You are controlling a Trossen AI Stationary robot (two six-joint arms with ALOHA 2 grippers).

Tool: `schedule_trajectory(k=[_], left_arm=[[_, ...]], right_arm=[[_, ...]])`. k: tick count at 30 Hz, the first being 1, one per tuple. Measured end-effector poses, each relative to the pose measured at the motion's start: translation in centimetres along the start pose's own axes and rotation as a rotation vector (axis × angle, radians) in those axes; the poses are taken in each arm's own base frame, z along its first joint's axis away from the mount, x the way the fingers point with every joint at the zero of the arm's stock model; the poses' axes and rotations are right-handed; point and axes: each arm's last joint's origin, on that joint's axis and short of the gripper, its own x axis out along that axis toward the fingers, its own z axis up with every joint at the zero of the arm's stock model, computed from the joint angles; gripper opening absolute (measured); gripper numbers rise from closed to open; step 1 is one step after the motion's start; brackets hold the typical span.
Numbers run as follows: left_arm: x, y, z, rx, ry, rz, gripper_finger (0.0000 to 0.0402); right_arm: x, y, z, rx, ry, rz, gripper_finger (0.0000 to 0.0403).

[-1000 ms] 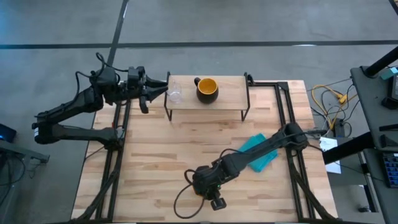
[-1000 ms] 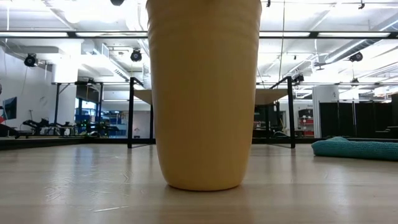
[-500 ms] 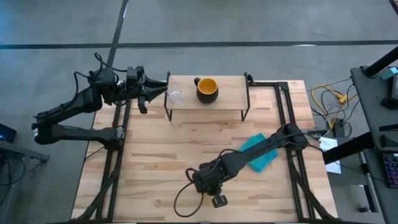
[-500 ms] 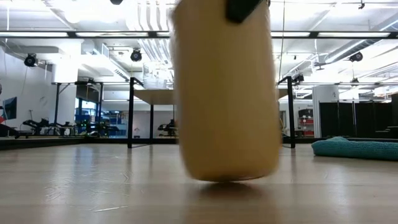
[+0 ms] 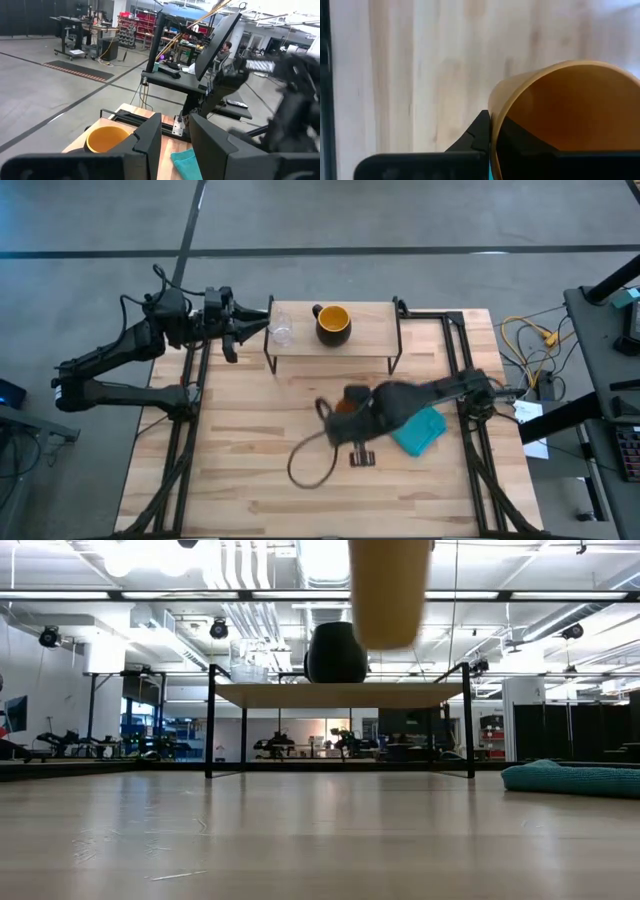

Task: Stack small to large cups/mugs on shelf
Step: Put the yellow cup on the shelf

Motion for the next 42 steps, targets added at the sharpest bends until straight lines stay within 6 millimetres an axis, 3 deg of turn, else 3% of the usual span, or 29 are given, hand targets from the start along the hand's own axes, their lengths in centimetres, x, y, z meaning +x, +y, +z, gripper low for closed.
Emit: schedule_trajectory(k=[3,10,16,22,26,34,42], left_arm=[[0.1,0.0,-0.1,-0.002,0.005,0.001,0.0089],[0.2,0.1,-0.1,-0.004,0.014,0.002,0.0089],[0.0,0.0,0.1,0.001,-0.002,-0.001,0.0089],[0.2,0.1,-0.1,-0.002,0.006,0.001,0.0089],[0.7,0.2,-0.3,-0.005,0.022,0.005,0.0089],[3.2,0.9,-1.4,-0.016,0.084,0.025,0.0089],[4.5,1.0,-0.4,0.001,-0.041,0.058,0.0089]], right_arm=[[-2.5,-2.4,-0.1,0.115,-0.078,-0.076,0.0009],[-5.9,-8.6,-1.9,0.339,-0.163,-0.186,0.0009],[-6.9,-13.5,-4.3,0.474,-0.145,-0.238,0.0009],[-6.4,-17.6,-7.0,0.602,-0.075,-0.287,0.0009],[-6.1,-19.3,-7.9,0.644,-0.052,-0.304,0.0009],[-5.5,-21.2,-7.9,0.567,-0.044,-0.254,0.0009],[-4.7,-23.5,-8.3,0.538,-0.007,-0.271,0.0009]])
